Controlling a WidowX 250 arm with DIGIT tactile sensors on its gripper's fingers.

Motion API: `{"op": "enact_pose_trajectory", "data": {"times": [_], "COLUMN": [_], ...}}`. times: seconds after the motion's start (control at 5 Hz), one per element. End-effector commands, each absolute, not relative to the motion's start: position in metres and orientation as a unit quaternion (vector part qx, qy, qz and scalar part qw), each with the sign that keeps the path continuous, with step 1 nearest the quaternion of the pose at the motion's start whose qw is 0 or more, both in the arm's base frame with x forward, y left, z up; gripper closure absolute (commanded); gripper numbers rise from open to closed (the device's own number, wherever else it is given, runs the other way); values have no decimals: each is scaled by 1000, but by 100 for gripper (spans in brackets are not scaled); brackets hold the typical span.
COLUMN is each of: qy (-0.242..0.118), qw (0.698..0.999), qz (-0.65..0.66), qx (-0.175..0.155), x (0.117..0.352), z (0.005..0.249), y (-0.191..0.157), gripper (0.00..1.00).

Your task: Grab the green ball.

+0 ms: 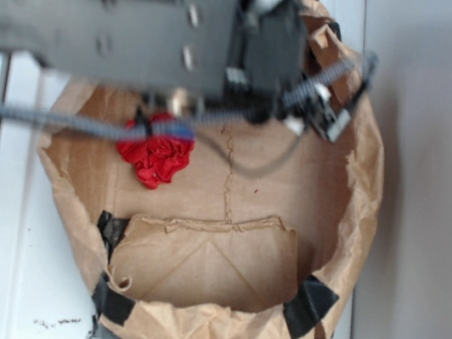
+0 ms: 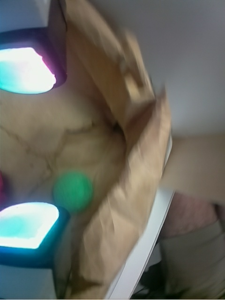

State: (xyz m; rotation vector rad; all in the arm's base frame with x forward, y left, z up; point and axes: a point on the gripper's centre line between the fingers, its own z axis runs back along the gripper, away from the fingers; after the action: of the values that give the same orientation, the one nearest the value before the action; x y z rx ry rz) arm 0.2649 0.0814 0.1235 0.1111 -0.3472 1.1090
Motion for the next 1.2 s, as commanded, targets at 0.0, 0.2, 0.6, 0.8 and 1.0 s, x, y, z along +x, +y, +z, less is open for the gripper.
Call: {"op": "enact_pose_trajectory", "data": {"times": [0.0,0.2,0.6,0.8,1.0], "qy": [-137,-137,-138,-141,-149], "qw": [848,848,843,845,830], "qz": [510,510,520,515,535], "qx": [48,48,20,22,53], "x": [253,253,289,319,329], "z": [120,120,127,122,87], "y": [100,100,52,35,36], "gripper": [0,0,0,0,0]}}
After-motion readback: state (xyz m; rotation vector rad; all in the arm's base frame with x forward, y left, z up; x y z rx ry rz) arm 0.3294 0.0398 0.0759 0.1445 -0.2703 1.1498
